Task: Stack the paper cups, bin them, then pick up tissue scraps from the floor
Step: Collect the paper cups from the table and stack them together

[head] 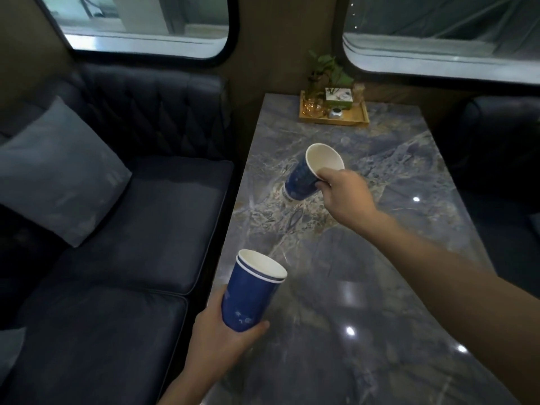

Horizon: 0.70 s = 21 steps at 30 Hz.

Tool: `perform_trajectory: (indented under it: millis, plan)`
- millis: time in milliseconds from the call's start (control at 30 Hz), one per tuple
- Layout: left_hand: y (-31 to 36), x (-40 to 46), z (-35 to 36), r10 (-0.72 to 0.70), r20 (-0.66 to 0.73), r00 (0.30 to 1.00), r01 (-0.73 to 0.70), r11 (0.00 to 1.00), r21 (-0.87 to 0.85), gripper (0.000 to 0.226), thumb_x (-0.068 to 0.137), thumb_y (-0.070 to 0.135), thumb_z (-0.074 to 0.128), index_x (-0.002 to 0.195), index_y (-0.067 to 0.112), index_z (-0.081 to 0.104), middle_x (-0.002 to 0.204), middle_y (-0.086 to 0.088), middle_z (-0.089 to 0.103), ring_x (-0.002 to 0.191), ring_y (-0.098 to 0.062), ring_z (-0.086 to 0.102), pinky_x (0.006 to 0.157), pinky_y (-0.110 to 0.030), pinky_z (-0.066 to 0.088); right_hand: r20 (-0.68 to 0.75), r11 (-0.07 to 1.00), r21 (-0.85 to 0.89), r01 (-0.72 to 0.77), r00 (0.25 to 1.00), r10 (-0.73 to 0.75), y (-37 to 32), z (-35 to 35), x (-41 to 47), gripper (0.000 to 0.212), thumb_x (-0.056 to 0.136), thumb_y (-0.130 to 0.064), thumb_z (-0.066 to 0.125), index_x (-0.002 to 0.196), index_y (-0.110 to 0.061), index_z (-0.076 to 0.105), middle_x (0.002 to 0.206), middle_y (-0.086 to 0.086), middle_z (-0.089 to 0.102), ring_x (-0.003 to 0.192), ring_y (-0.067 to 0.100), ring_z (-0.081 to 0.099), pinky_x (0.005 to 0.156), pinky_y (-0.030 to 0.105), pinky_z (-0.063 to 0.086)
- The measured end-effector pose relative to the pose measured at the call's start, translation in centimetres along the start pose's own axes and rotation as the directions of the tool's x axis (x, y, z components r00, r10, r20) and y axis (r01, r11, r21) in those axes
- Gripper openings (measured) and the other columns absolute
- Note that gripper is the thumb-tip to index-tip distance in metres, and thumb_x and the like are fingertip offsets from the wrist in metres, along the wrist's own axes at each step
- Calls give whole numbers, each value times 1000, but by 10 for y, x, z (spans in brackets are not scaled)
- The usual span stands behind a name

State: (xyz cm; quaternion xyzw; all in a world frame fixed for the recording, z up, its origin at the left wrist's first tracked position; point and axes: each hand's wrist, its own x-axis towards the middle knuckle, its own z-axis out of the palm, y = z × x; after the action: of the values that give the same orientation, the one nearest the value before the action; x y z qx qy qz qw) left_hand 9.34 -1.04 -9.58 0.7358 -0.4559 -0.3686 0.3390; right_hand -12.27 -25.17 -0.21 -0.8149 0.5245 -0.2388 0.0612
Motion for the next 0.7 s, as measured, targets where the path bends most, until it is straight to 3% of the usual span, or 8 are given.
perform_trajectory:
  millis: [167, 433, 500, 567, 633, 700]
  plan:
    - [4, -36, -12, -14, -4, 1000, 14, 999, 31, 66, 45, 52, 87, 103, 41, 59, 91, 31, 70, 74, 12, 67, 53, -11, 46, -43, 990, 143, -17, 999, 23, -26, -29, -44, 9, 89, -13, 60, 91, -6, 66, 78, 16, 69, 72, 36, 63, 65, 46, 52]
    - [8, -79, -22, -28, -5, 1000, 28, 996, 81, 70, 46, 56, 86, 107, 51, 51, 96, 40, 64, 76, 17, 64, 49, -6, 44, -135, 941, 304, 146, 985, -109, -65, -74, -112, 8, 86, -9, 64, 92, -9, 68, 77, 9, 71, 69, 27, 65, 65, 41, 50]
    - [7, -87, -22, -44, -6, 999, 44, 996, 79, 70, 46, 56, 86, 107, 48, 52, 92, 35, 68, 74, 14, 65, 52, -11, 47, -154, 924, 350, 152, 983, -104, -71, -85, -129, 12, 86, -8, 64, 96, -10, 69, 82, 6, 73, 74, 23, 67, 69, 36, 49]
    - [6, -94, -21, -61, -3, 998, 61, 995, 76, 69, 46, 55, 86, 106, 48, 52, 90, 33, 69, 71, 12, 66, 52, -14, 48, -170, 906, 395, 155, 981, -93, -78, -93, -145, 15, 86, -7, 64, 100, -12, 69, 86, -1, 73, 79, 12, 66, 71, 21, 49]
    - [6, -100, -20, -50, 11, 999, 49, 996, 77, 69, 45, 56, 86, 105, 50, 52, 90, 35, 68, 71, 14, 66, 51, -10, 46, -191, 892, 424, 156, 978, -80, -84, -99, -160, 18, 87, -6, 64, 102, -14, 69, 89, -11, 68, 84, -3, 63, 73, 8, 45]
    - [7, -105, -18, -32, 28, 999, 30, 996, 84, 69, 44, 56, 87, 104, 51, 52, 91, 37, 67, 72, 15, 65, 49, -5, 42, -213, 884, 443, 148, 975, -57, -88, -105, -172, 20, 86, -6, 65, 103, -16, 68, 89, -18, 65, 85, -12, 60, 73, 7, 45]
